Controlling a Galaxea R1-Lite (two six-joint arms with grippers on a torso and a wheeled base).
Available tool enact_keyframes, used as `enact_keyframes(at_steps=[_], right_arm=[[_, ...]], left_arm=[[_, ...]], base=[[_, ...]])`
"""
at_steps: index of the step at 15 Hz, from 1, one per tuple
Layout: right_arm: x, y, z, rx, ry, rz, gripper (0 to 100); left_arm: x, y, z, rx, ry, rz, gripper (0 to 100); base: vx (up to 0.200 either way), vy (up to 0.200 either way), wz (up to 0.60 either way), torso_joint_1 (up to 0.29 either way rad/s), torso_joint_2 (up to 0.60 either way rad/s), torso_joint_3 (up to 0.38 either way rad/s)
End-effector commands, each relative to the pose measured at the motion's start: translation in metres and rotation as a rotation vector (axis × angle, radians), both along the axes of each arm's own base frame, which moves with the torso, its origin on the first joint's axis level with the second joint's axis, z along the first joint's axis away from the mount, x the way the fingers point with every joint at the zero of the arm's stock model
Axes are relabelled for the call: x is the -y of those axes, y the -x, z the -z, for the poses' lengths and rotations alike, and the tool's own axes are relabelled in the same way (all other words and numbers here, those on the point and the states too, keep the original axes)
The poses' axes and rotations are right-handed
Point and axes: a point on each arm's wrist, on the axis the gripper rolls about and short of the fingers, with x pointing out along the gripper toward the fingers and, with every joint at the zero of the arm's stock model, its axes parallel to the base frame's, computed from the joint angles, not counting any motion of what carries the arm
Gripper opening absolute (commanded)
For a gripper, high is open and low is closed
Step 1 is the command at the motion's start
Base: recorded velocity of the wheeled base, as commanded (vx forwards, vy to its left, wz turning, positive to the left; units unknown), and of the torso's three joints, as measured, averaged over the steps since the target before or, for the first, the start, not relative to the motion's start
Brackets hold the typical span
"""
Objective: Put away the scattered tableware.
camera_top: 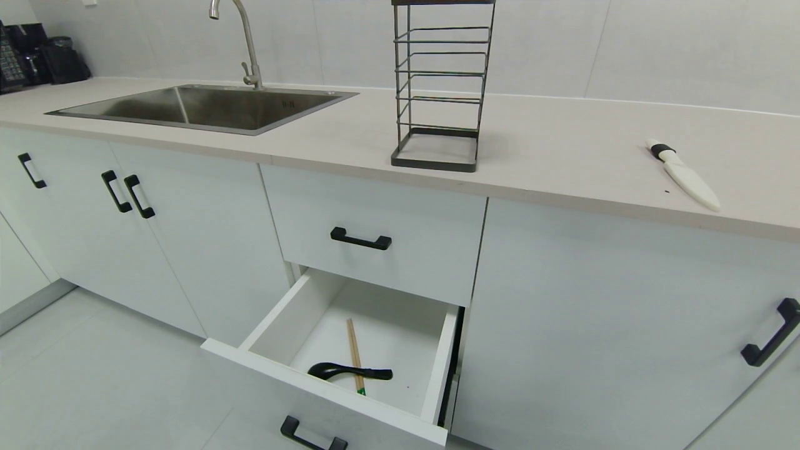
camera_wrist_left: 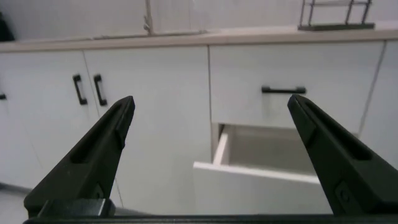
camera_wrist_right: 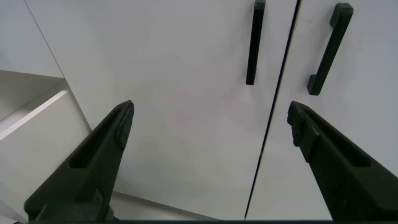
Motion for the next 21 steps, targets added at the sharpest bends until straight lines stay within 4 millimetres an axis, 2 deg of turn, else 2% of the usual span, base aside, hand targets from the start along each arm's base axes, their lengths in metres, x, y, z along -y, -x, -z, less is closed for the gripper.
enact_keyframes(at_steps=[1,5,8,14,17,21], right_arm=[[0.0,0.0,0.0,-0.003,0.0,0.0,100],[0.0,0.0,0.0,-0.003,0.0,0.0,100],[0.0,0.0,0.0,-0.003,0.0,-0.001,100],[0.0,0.0,0.0,-0.003,0.0,0.0,100],[0.0,0.0,0.0,-0.003,0.0,0.0,100],[0.0,0.0,0.0,-0.003,0.0,-0.001,100]], left_arm=[[0.001,-0.018,-0.018,-0.179,-0.013,0.086,100],[0.004,-0.047,-0.017,-0.377,-0.018,0.176,100],[0.006,-0.063,0.006,-0.542,-0.001,0.247,100],[0.012,-0.106,0.019,-0.867,0.004,0.363,100],[0.018,-0.114,0.025,-0.946,-0.027,0.422,100],[0.02,-0.113,0.027,-0.962,-0.038,0.443,100]], base=[[0.0,0.0,0.0,0.0,0.0,0.0],[0.0,0.0,0.0,0.0,0.0,0.0],[0.0,0.0,0.0,0.0,0.0,0.0],[0.0,0.0,0.0,0.0,0.0,0.0],[0.0,0.0,0.0,0.0,0.0,0.0],[0.0,0.0,0.0,0.0,0.0,0.0]])
